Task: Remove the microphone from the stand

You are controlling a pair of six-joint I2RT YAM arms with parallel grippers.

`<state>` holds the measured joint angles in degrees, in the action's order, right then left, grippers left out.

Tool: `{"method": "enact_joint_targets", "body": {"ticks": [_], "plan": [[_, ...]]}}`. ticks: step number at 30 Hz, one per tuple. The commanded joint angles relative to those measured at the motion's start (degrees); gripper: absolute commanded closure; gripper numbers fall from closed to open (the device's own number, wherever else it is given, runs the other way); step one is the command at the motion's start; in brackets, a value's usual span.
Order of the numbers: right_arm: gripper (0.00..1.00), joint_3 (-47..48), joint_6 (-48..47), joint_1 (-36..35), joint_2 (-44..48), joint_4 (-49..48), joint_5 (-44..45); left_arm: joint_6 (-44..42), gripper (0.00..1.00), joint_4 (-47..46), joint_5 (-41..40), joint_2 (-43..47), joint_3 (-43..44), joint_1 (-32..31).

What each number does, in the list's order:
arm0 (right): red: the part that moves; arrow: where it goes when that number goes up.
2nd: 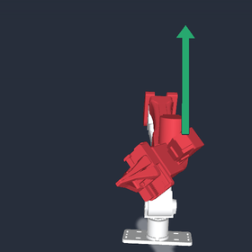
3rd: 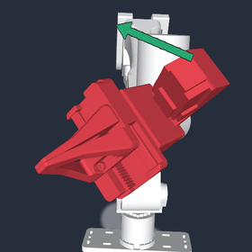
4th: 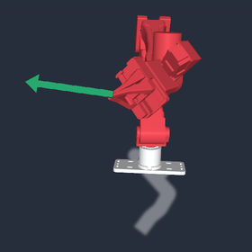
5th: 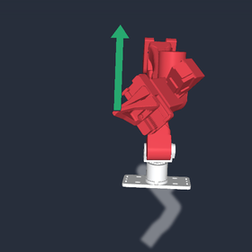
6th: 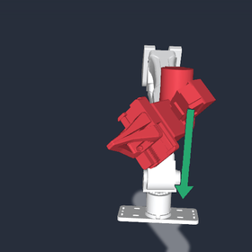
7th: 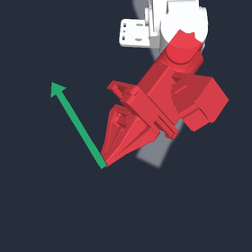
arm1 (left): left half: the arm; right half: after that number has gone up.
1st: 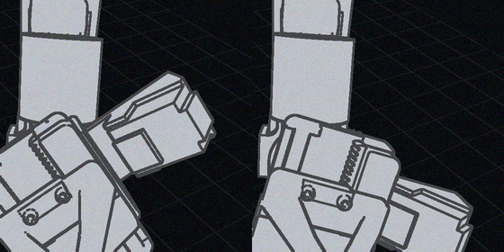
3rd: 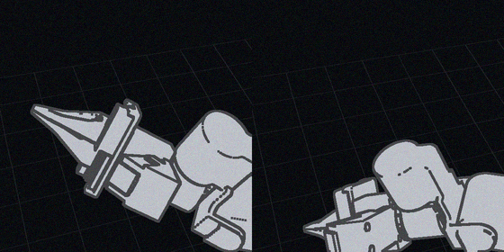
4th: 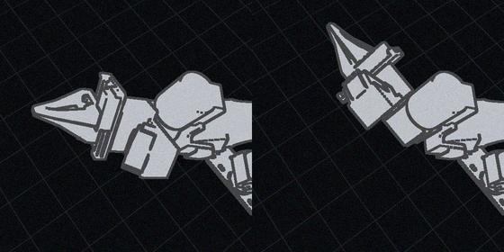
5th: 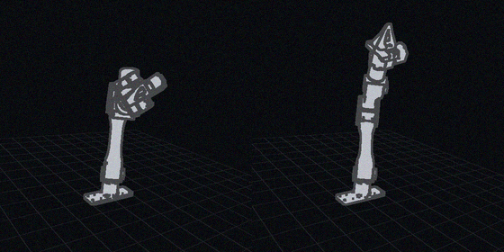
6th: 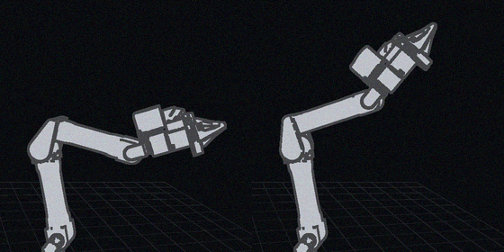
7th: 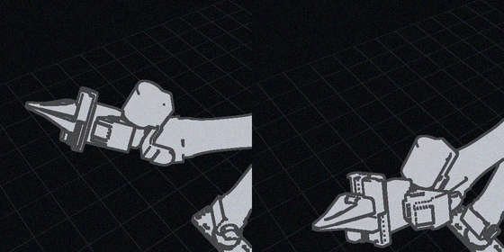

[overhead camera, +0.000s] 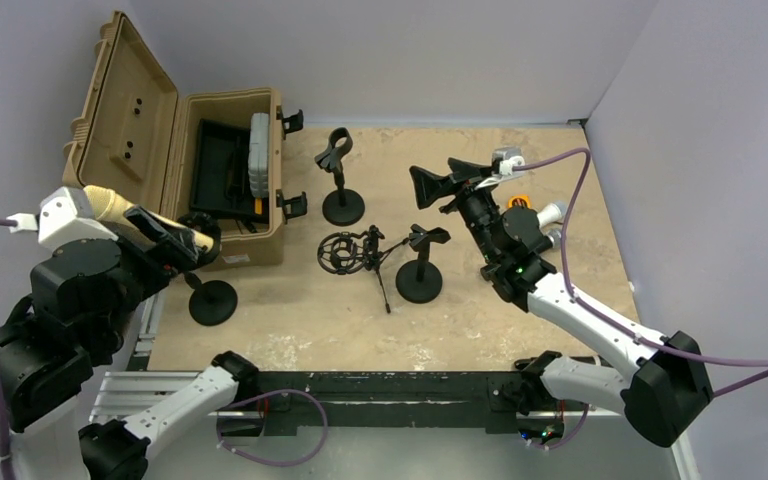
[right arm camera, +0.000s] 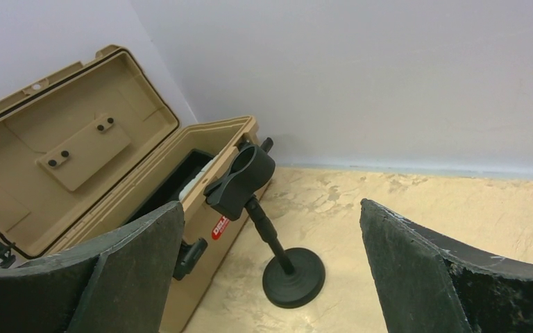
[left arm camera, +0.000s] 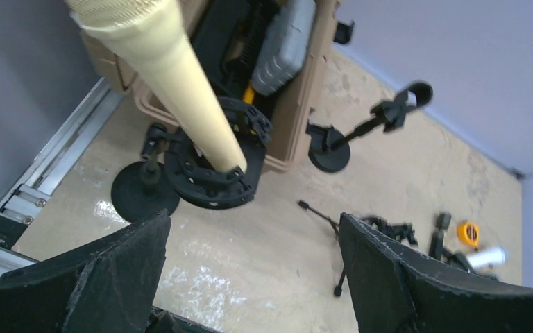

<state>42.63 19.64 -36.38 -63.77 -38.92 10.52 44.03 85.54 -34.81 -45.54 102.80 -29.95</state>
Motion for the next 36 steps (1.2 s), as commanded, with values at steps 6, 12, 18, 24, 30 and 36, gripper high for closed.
{"method": "enact_joint_targets", "body": {"ticks": [6, 12, 18, 24, 30, 36], "plan": [[0.04, -1.3, 0.2, -1.1, 2.9, -4.2, 0.8, 13.7, 0.05, 15.1, -24.0, -6.6, -1.6, 0.5], [0.04, -1.8, 0.2, -1.1, 3.0, -4.8, 1.3, 11.0, 0.03, 8.0, -27.6, -9.9, -3.8, 4.0], [0.04, -2.0, 0.2, -1.1, 2.7, -5.1, 1.6, 18.2, 0.16, 9.3, -25.5, -13.0, -7.9, 12.3], [0.04, -2.1, 0.3, -1.1, 1.8, -5.4, 1.4, 21.8, 0.18, 4.1, -29.3, -10.7, -14.0, 13.1], [0.04, -2.3, 0.3, -1.1, 1.3, -5.7, 1.5, 9.2, 0.21, -15.5, -29.5, -3.8, -25.0, 14.6], [0.04, -2.4, 0.4, -1.1, 0.5, -6.2, 1.2, 7.4, 0.35, -18.5, -33.0, -4.3, -26.3, 15.2]]}}
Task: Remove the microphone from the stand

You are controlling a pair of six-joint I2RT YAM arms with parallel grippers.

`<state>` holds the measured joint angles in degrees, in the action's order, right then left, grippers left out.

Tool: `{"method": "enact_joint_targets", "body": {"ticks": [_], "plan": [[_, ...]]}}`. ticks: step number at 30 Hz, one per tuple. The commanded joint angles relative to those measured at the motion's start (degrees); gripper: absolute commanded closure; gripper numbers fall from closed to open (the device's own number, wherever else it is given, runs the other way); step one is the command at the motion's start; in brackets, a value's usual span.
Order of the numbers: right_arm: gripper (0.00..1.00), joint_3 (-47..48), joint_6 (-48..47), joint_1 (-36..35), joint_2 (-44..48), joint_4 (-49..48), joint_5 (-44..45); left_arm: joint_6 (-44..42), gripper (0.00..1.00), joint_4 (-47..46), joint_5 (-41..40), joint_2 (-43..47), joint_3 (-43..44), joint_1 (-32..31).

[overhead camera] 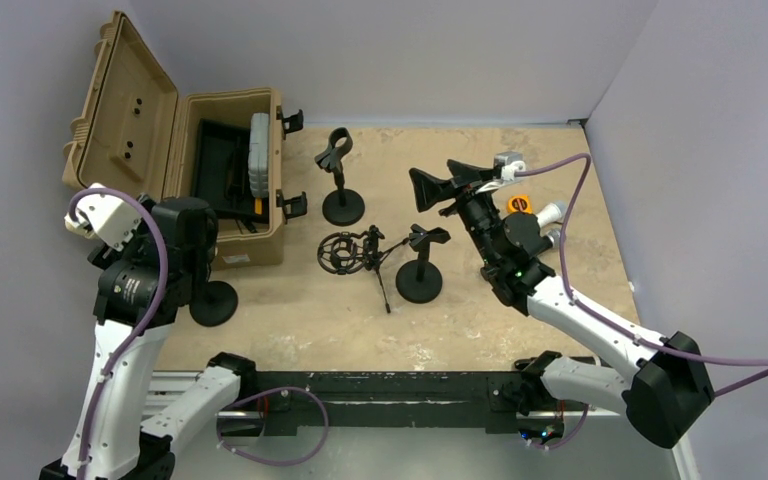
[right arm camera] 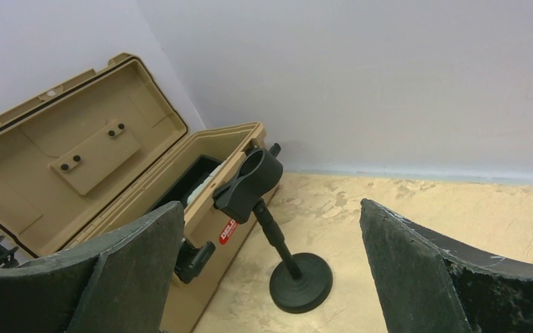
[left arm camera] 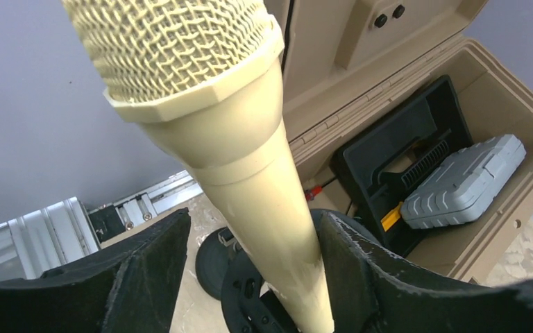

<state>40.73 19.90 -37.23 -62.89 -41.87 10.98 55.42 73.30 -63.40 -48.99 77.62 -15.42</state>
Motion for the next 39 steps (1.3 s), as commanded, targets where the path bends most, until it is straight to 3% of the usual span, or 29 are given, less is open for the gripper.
{"method": "enact_joint_targets", "body": {"ticks": [1, 5, 15, 23, 28, 34, 39], "plan": [[0.04, -0.7, 0.2, -0.3, -0.5, -3.6, 0.7, -5.4, 0.37, -7.7, -4.8, -1.0, -1.5, 0.7], [0.04, -0.6, 0.1, -0.3, -0.6, -3.3, 0.8, -10.3, 0.44, -15.3, -5.3, -0.9, -3.8, 1.8], [0.04, -0.7, 0.0, -0.2, -0.8, -3.4, 0.9, -16.2, 0.64, -20.0, -3.5, -2.7, -1.3, 3.6], [0.04, -0.6, 0.1, -0.3, -0.8, -3.4, 1.0, -25.4, 0.68, -25.9, -4.0, -1.8, 1.0, 3.6], [0.04, -0.5, 0.0, -0.3, -1.0, -3.2, 1.0, -30.6, 0.72, -28.4, -1.2, -2.1, 7.6, 3.6], [0.04, 0.0, -0.3, -0.3, -2.0, -2.4, 1.8, -33.9, 0.77, -25.1, 9.1, -3.4, 19.8, 3.6], [0.04, 0.7, -0.6, -0.3, -3.2, -1.7, 2.6, -35.8, 0.84, -25.9, 27.8, -1.5, 22.3, 3.6]]}}
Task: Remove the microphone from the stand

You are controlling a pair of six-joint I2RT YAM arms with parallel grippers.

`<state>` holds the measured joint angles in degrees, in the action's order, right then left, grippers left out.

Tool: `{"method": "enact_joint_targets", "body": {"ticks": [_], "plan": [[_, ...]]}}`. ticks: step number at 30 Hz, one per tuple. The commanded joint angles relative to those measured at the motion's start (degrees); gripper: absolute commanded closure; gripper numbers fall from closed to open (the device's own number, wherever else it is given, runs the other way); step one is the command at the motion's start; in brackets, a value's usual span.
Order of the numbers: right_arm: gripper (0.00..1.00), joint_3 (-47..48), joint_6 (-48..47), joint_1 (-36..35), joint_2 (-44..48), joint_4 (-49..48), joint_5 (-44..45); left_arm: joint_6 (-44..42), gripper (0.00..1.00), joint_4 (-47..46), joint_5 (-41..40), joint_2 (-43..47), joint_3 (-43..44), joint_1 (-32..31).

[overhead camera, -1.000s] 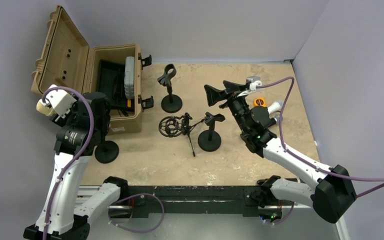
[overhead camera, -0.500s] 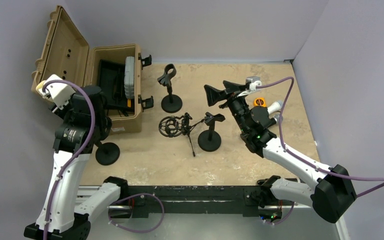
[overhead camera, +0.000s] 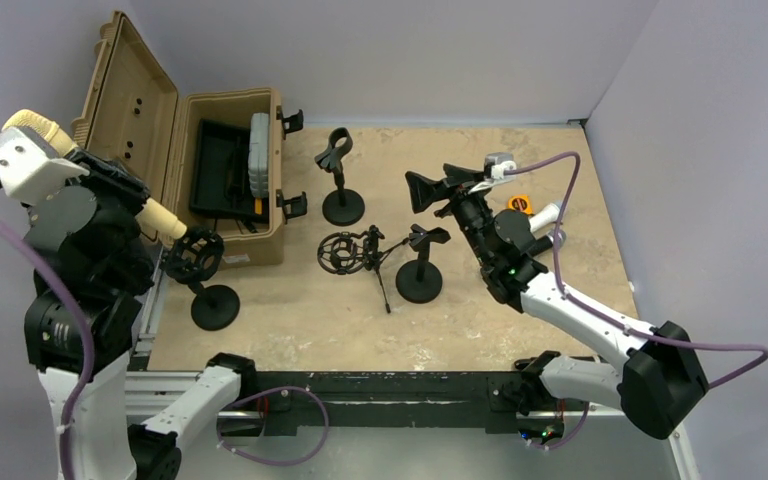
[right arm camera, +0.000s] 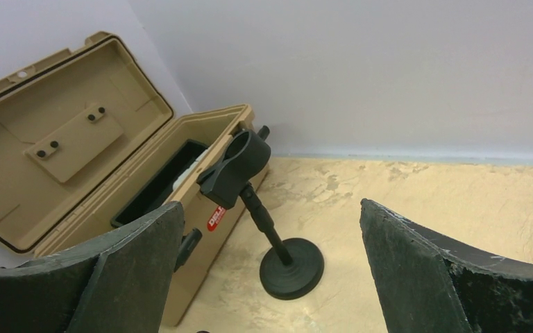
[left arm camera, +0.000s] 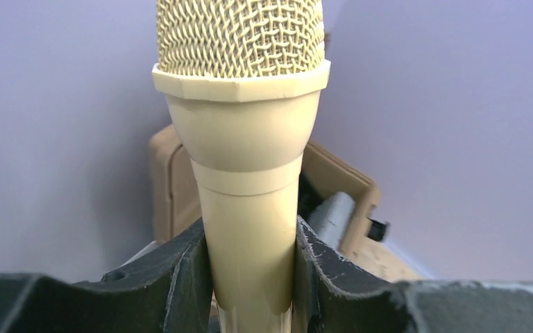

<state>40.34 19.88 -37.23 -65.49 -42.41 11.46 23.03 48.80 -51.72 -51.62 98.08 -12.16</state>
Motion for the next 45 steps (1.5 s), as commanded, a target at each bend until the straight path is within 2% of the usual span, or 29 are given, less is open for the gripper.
{"method": "enact_joint_targets", "body": {"ticks": [1, 8, 11, 14, 17, 18, 21, 23, 26, 37, 45], "plan": [[0.04, 1.3, -0.7, -0.3, -0.9, -1.0, 2.2, -3.4, 0.85, -2.0, 19.7, 1.6, 1.2, 0.4], [0.05, 4.2, -1.0, -0.3, -2.2, 2.3, 1.6, -3.8, 0.93, -5.9, 47.2, 2.9, -5.1, 0.4], [0.05, 5.7, -1.0, -0.3, -0.9, 5.1, 0.7, -3.7, 1.0, -6.3, 59.0, 0.4, -6.6, 0.4], [0.05, 6.6, -0.7, -0.3, 1.2, 7.3, -1.7, -2.6, 1.0, -6.7, 71.3, -3.4, -6.9, 0.4], [0.04, 6.9, -0.7, -0.3, 3.8, 8.3, -10.5, 0.4, 1.0, -11.3, 84.1, -6.2, -9.8, 0.3], [0.04, 7.3, -0.9, -0.3, 4.3, 8.6, -15.4, 3.1, 1.0, -14.6, 89.1, -6.7, -11.9, 0.2], [0.04, 7.9, 1.3, -0.4, 5.1, 7.0, -30.0, 9.2, 1.0, -27.1, 97.4, -7.0, -19.1, -0.1], [0.04, 7.7, 4.3, -0.8, 5.2, 4.3, -36.7, 10.2, 1.0, -32.1, 99.1, -7.2, -21.8, -0.6], [0.04, 8.2, 8.1, -3.3, 4.3, 2.2, -40.0, 8.9, 1.0, -34.0, 98.6, -6.8, -24.0, -1.7], [0.07, 11.2, 19.3, -13.5, -4.6, -4.6, -36.7, 2.6, 1.0, -38.4, 92.8, -0.5, -35.3, -6.6], [0.15, 13.7, 23.0, -16.8, -10.8, -7.6, -35.0, 5.5, 1.0, -47.8, 89.8, 5.4, -42.9, -6.7]]}}
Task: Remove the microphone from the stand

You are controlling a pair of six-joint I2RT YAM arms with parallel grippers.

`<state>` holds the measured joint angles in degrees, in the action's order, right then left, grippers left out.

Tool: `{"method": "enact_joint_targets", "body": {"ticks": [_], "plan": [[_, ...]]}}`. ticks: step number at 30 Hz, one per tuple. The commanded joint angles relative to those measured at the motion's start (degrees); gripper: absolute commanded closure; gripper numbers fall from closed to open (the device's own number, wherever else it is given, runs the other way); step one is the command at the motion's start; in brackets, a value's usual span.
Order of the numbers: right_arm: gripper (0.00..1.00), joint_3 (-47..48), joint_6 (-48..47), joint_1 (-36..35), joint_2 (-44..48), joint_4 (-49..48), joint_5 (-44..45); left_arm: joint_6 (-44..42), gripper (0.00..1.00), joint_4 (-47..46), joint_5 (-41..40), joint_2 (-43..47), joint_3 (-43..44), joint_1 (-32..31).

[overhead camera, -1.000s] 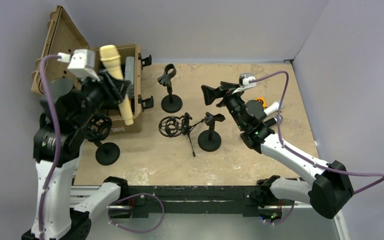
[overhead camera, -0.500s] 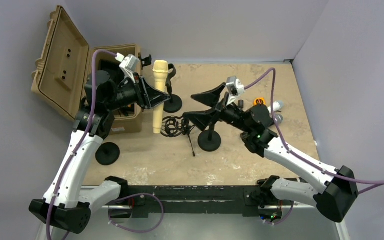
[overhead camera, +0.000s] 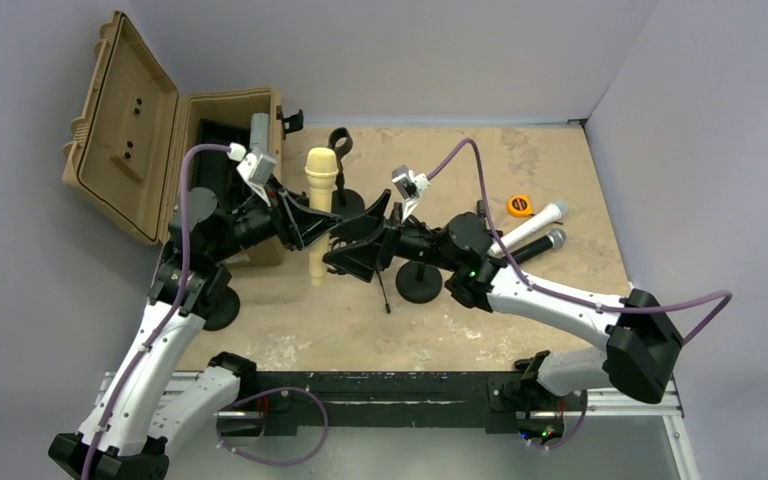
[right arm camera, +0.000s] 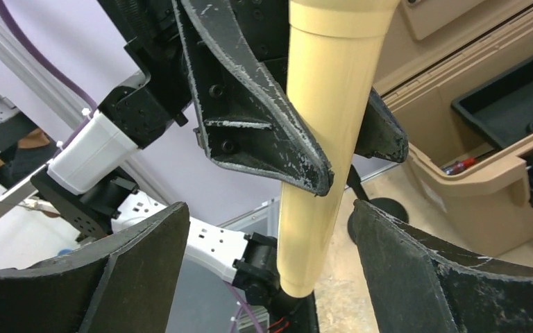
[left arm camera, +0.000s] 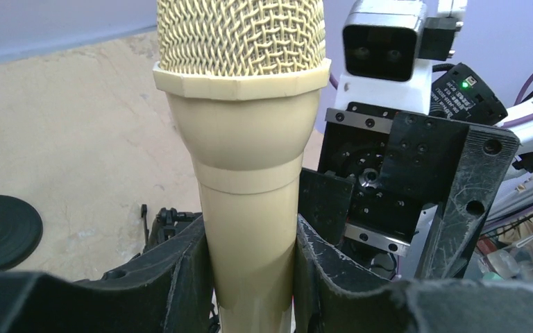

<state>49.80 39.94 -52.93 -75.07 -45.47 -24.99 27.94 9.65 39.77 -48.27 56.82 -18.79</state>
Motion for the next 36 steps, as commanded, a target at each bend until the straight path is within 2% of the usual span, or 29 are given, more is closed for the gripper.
{"method": "enact_joint_targets", "body": {"ticks": [1, 4, 9, 18, 22, 23, 24, 25, 26, 28, 30, 31, 36], "plan": [[0.16, 4.6, 3.1, -1.5, -1.9, -4.9, 1.5, 0.9, 1.0, -8.6, -1.6, 2.2, -1.8, -0.1], [0.2, 5.9, 3.6, -2.7, -4.2, -5.7, 1.9, 2.0, 1.0, -8.7, -1.3, 3.0, -2.3, -0.1], [0.32, 7.0, 4.5, -3.4, -7.3, -6.1, 2.2, 2.6, 1.0, -8.8, -0.9, 4.5, -3.2, -0.1], [0.67, 6.7, 3.6, -3.3, -6.4, -4.9, 5.8, 3.8, 1.0, -8.8, -0.7, 5.4, -3.4, -0.2], [0.92, 6.3, 3.0, -3.3, -5.9, -4.4, 6.9, 3.6, 1.0, -8.7, 0.4, 5.4, -3.3, -0.2], [0.98, 6.2, 2.7, -3.4, -5.6, -4.4, 7.4, 3.0, 0.96, -8.7, 1.4, 5.3, -3.1, -0.2], [1.0, 6.0, 2.4, -3.4, -5.4, -4.3, 7.6, 2.3, 0.85, -8.5, 2.4, 5.4, -2.9, -0.2], [1.0, 5.9, 2.0, -3.3, -5.1, -4.2, 7.9, 1.6, 0.7, -7.8, 2.9, 5.5, -2.6, -0.2], [1.0, 5.9, 1.7, -3.3, -4.8, -3.9, 8.2, 1.0, 0.5, -6.9, 2.8, 5.6, -2.3, -0.3], [1.0, 6.0, 0.7, -3.3, -3.9, -3.3, 8.9, -0.3, 0.27, -5.2, 1.8, 5.9, -1.8, -0.3], [1.0, 6.2, -0.2, -3.4, -2.7, -1.8, 10.6, -1.3, 0.08, -4.1, 0.6, 6.5, -1.8, -0.2], [1.0, 6.5, -1.0, -3.4, -1.9, -0.4, 12.0, -1.9, 0.02, -3.5, -0.3, 6.9, -1.7, -0.3], [1.0, 8.3, -6.5, -3.2, 4.0, 8.4, 24.3, -4.6, 0.0, 1.5, -9.6, 9.4, -1.2, -0.2]]}}
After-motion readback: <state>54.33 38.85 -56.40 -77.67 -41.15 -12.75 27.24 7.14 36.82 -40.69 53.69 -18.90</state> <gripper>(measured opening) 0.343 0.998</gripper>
